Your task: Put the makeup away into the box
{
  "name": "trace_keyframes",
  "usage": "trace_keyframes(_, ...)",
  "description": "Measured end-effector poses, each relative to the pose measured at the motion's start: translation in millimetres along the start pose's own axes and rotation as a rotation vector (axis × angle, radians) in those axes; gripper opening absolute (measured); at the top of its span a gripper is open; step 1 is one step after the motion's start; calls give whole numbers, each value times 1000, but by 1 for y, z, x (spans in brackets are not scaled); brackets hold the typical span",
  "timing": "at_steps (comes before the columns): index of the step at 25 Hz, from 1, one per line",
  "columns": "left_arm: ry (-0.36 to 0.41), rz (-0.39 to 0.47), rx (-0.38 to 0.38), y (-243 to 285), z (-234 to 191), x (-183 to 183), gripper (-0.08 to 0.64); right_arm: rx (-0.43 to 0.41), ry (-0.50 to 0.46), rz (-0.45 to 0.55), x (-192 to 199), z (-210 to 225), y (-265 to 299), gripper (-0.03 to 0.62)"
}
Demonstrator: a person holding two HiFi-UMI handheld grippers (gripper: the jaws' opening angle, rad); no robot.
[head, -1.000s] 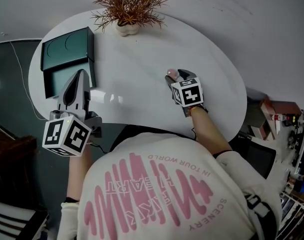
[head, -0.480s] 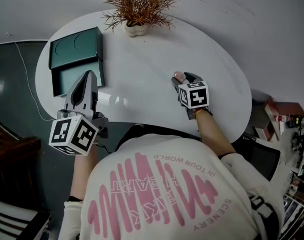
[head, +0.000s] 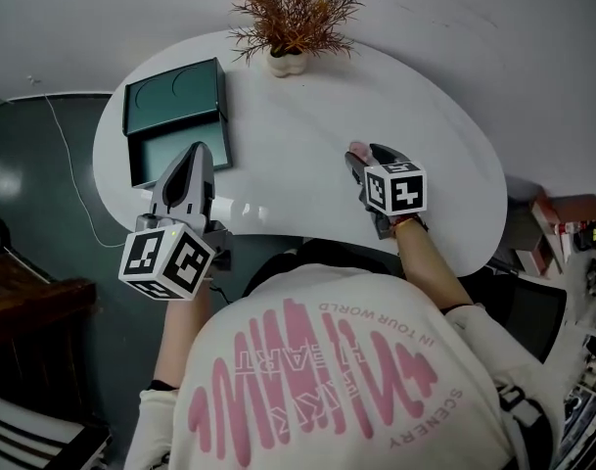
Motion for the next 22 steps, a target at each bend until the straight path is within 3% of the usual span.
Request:
trace_keyframes(3, -11, -3, -2, -12, -4, 3, 3, -14, 32, 45, -8, -14, -8, 233)
trace_keyframes(8, -73, -15, -19, -32, -10, 11, 3, -56, -1, 73, -13, -39, -19, 233)
trace_keyframes(14, -70, -2, -62, -54, -6, 19, 3, -87, -43, 96, -17, -53, -30, 233)
trace_keyframes(22, -64, 40, -103, -84, 26, 33, 3, -192, -32, 125, -11, -64, -61, 233)
Point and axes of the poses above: the fingertips, and each gripper's own axes: y forward along the fingers, z to its right, x out of its underside, the point moved 3 cm from there along -y, backward along the fingers, and after that the axes turned 8 degrees about -y, right-handed, at the moved point
